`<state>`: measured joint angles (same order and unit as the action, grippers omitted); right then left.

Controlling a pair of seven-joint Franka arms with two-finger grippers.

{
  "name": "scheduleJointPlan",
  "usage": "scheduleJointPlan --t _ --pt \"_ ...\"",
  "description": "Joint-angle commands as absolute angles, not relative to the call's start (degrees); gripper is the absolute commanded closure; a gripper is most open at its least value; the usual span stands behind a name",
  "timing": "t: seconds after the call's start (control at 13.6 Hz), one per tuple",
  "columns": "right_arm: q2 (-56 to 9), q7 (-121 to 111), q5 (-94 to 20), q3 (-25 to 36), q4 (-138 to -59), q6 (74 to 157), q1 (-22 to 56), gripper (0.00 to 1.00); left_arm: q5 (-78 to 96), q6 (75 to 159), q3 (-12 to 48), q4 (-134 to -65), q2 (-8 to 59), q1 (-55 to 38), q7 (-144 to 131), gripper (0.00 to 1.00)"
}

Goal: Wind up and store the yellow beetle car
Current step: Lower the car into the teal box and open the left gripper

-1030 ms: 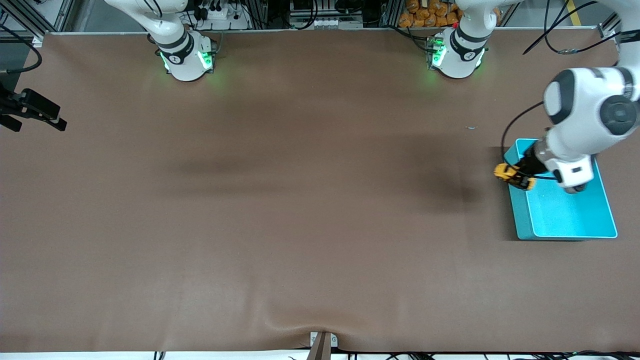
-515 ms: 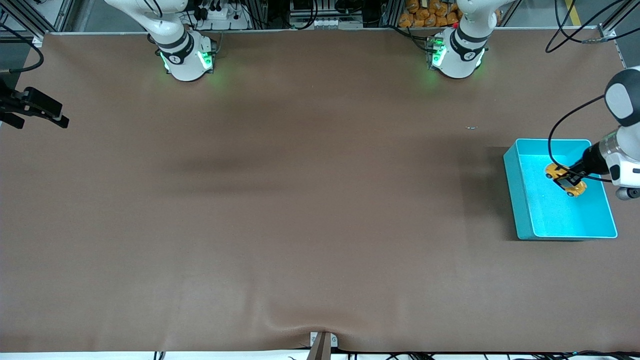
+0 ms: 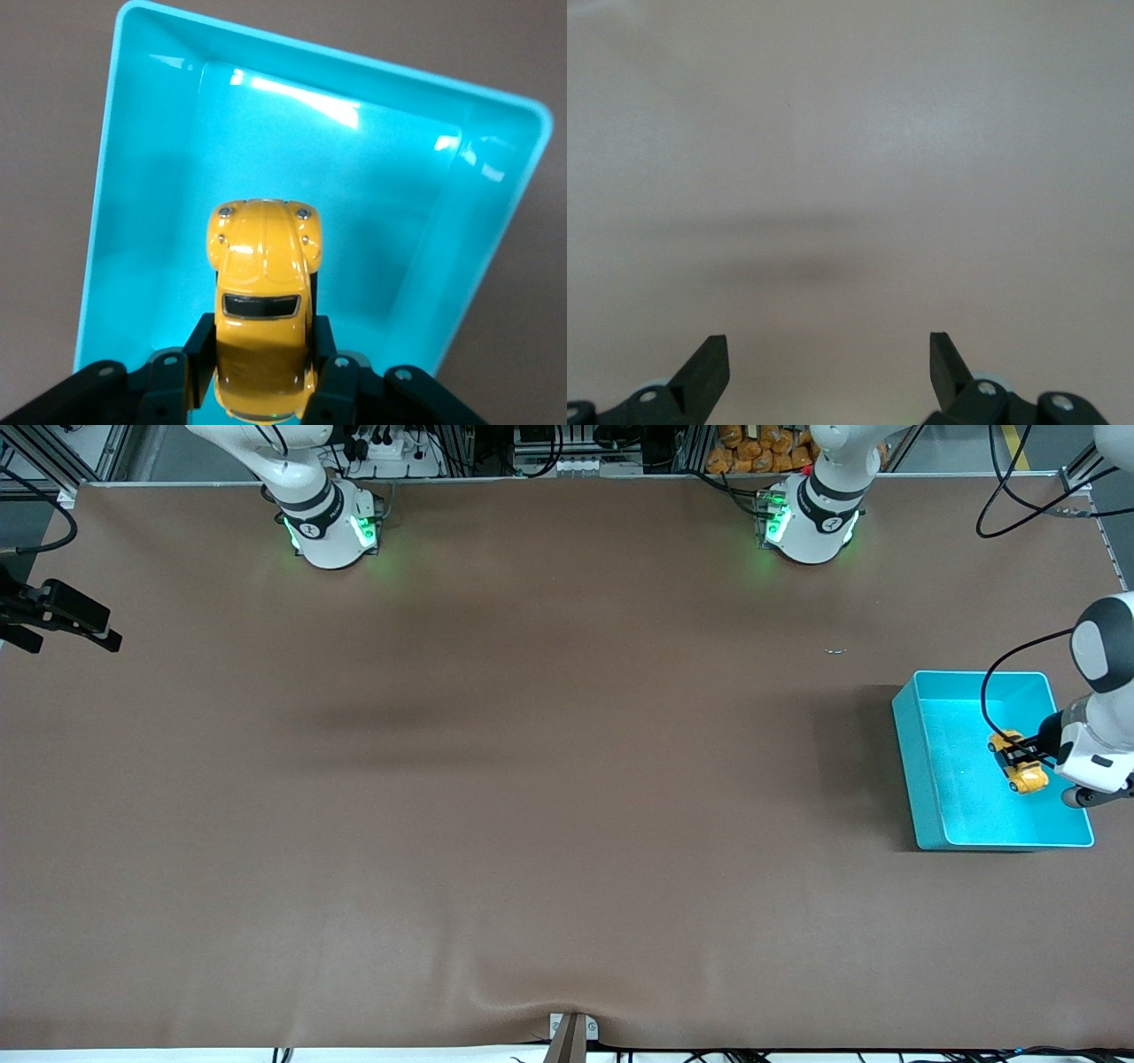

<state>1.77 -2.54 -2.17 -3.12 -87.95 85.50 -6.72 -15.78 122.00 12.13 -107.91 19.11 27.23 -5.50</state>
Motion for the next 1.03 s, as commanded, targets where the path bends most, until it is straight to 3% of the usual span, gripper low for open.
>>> scheduleJointPlan --t 0.0,0.96 --pt "1.67 -1.67 -1.58 -3.52 -87.19 84.90 -7.21 0.00 -16.44 123.39 12.66 -105.73 22.23 29.18 1.57 1.00" --pt "1.58 -1.67 -1.58 -3.52 -87.27 84.90 -7.73 0.00 -16.96 130.16 12.57 -105.91 31.99 30.15 7.47 1.00"
